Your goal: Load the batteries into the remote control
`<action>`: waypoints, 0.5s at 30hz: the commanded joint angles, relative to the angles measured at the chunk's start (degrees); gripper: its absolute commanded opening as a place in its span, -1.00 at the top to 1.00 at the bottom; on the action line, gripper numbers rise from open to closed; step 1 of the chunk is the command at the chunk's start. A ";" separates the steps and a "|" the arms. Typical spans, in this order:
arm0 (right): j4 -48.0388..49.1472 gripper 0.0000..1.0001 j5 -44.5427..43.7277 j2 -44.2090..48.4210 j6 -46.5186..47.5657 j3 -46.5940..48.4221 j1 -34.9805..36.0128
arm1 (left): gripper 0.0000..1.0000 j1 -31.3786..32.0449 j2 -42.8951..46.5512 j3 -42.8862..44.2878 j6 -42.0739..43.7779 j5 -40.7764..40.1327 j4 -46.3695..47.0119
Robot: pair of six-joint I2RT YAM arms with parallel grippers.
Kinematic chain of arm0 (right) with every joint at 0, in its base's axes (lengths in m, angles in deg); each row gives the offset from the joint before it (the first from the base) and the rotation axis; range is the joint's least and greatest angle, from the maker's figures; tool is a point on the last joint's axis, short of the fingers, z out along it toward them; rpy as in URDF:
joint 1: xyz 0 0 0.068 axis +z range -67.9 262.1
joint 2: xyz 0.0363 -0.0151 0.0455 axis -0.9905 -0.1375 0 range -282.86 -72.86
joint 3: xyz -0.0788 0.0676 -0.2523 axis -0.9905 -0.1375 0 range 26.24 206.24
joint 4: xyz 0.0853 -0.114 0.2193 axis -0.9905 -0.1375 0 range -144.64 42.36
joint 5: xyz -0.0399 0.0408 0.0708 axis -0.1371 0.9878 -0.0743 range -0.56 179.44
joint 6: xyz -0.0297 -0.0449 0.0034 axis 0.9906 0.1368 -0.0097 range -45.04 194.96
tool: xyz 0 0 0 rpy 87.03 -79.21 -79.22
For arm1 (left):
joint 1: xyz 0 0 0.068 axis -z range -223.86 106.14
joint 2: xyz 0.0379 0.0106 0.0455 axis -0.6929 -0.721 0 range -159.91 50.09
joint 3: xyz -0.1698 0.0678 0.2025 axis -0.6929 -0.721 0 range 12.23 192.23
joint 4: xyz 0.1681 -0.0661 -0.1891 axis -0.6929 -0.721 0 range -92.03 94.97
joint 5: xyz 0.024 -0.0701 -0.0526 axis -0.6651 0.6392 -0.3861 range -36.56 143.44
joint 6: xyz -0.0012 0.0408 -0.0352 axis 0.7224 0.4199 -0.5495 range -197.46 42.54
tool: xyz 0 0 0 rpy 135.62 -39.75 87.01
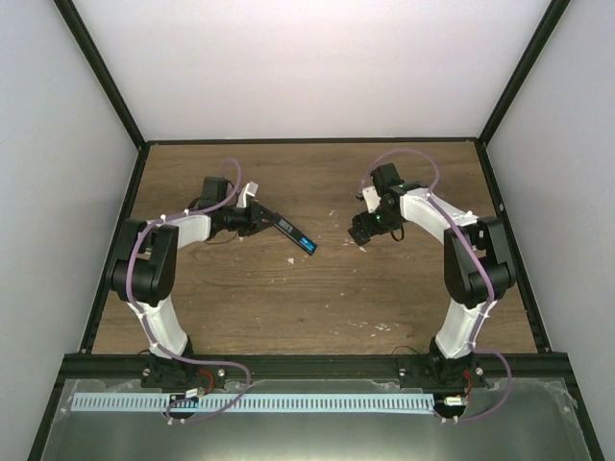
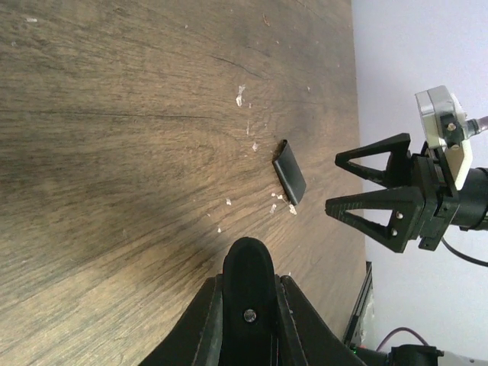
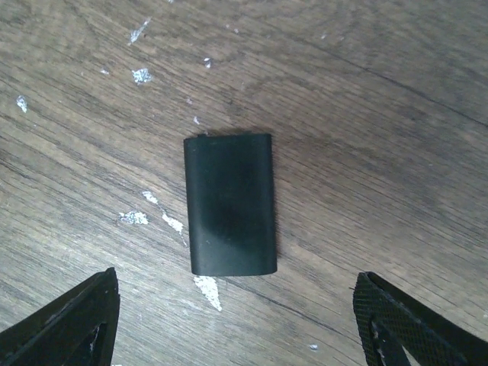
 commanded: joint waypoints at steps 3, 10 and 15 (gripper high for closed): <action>-1.78 -0.52 -1.35 -2.42 1.12 2.39 2.05 | 1.00 0.10 -1.59 3.10 3.44 0.45 -3.96; -0.99 -0.50 -1.25 -5.08 1.80 3.33 2.78 | 1.00 0.14 -1.69 3.39 3.96 0.42 -4.74; -2.17 -0.45 -1.13 -6.84 2.42 4.78 2.97 | 1.00 0.11 -1.75 3.47 4.18 0.30 -5.24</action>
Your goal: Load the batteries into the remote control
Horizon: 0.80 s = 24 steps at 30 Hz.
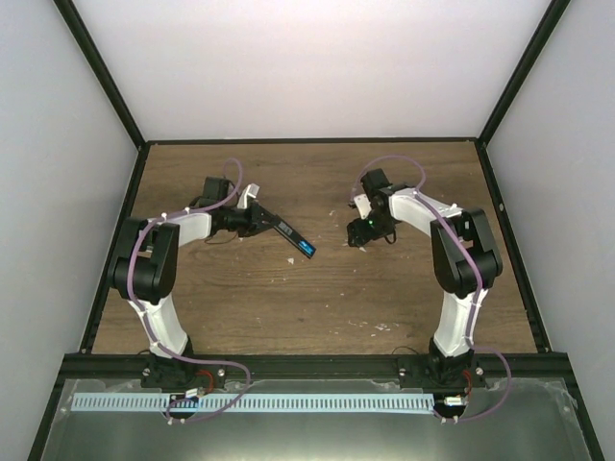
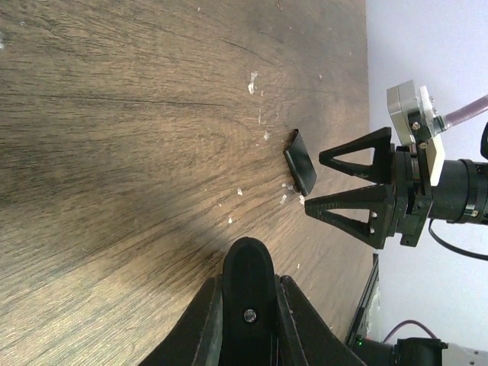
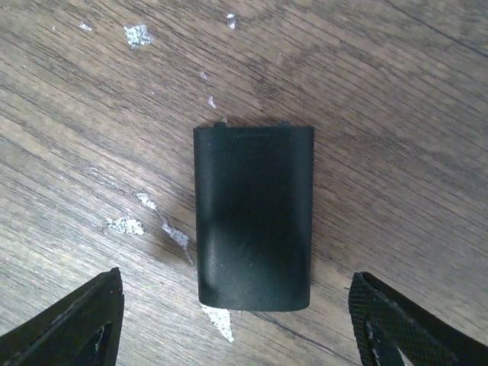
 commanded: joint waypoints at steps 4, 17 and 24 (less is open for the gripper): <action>-1.42 -0.42 -0.87 -1.47 1.21 3.43 1.12 | 1.00 0.15 -0.77 1.71 1.16 0.26 -0.79; -3.63 -0.25 -1.90 -4.84 1.58 5.09 1.32 | 1.00 0.13 -1.81 3.09 1.51 0.37 -2.08; -4.64 -0.08 -2.49 -5.68 1.72 5.16 1.31 | 1.00 0.13 -2.41 4.16 2.38 0.75 -3.27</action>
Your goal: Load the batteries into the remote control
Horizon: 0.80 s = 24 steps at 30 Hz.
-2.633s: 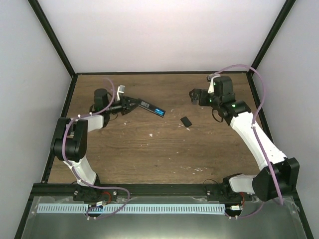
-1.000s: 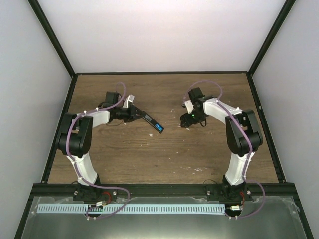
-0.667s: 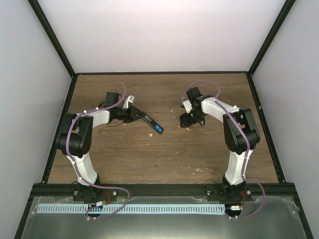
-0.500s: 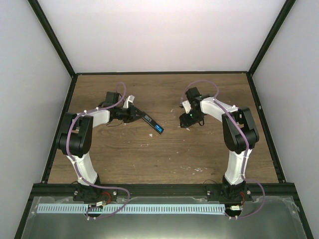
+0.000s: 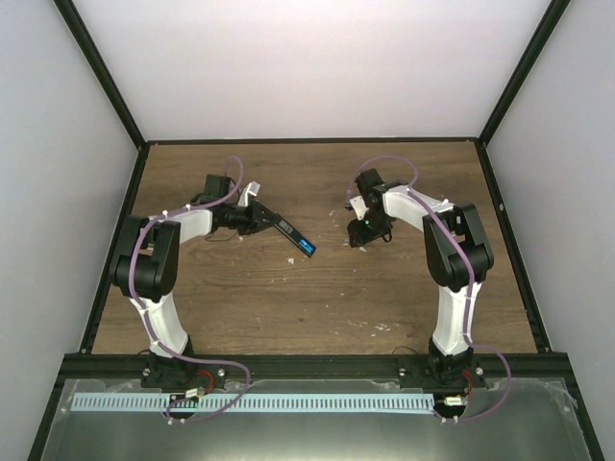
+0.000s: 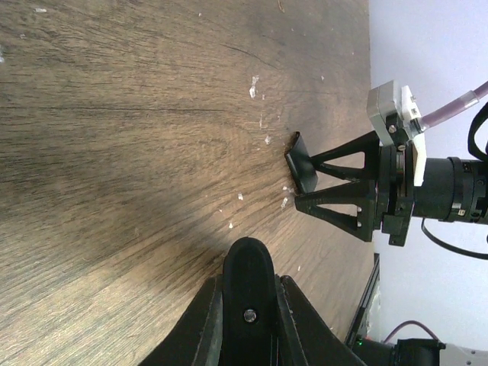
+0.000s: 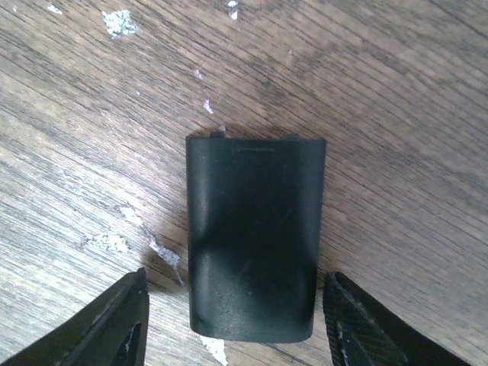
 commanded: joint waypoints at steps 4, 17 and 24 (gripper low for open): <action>-1.64 0.00 -1.19 -1.18 0.20 0.51 0.39 | 1.00 0.15 -2.50 2.60 1.53 2.73 -0.30; -1.01 0.24 -2.14 -0.53 0.26 0.65 0.39 | 1.00 0.15 -7.04 3.25 3.29 7.14 3.89; 0.14 0.32 -2.11 1.00 0.99 0.53 0.40 | 1.00 0.15 -8.85 1.15 -0.02 9.42 12.46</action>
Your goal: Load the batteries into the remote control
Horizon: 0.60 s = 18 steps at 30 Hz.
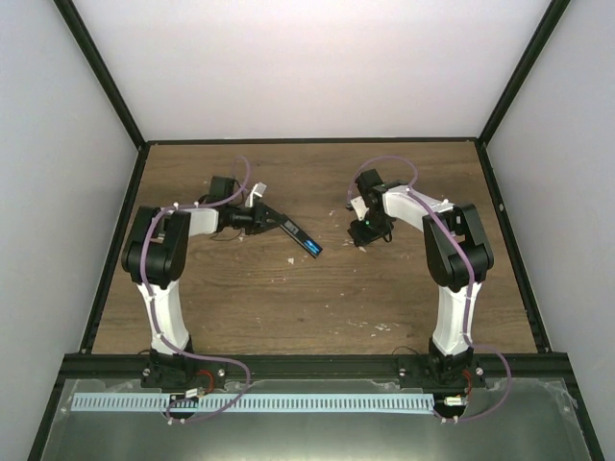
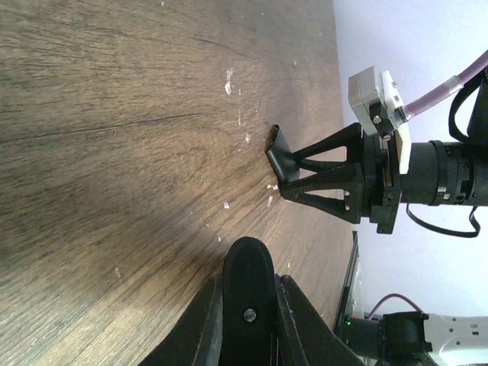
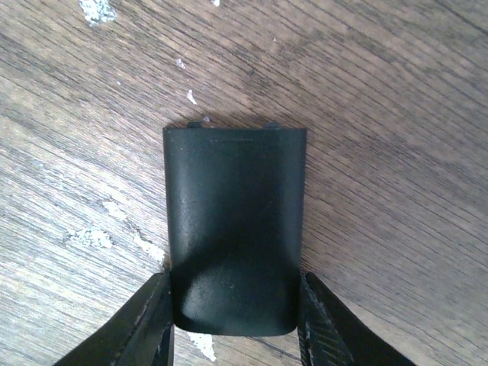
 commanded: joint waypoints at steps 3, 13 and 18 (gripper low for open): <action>1.08 0.35 -0.04 1.83 1.54 0.40 0.40 | 1.00 0.14 -2.59 -2.13 -1.92 2.72 10.55; 1.59 0.40 1.76 3.26 2.21 0.70 0.38 | 1.00 0.11 -5.47 -4.59 -2.58 4.16 17.62; 2.11 0.41 7.10 5.65 3.78 1.00 1.02 | 1.00 0.15 -6.58 -5.28 -3.09 5.37 21.19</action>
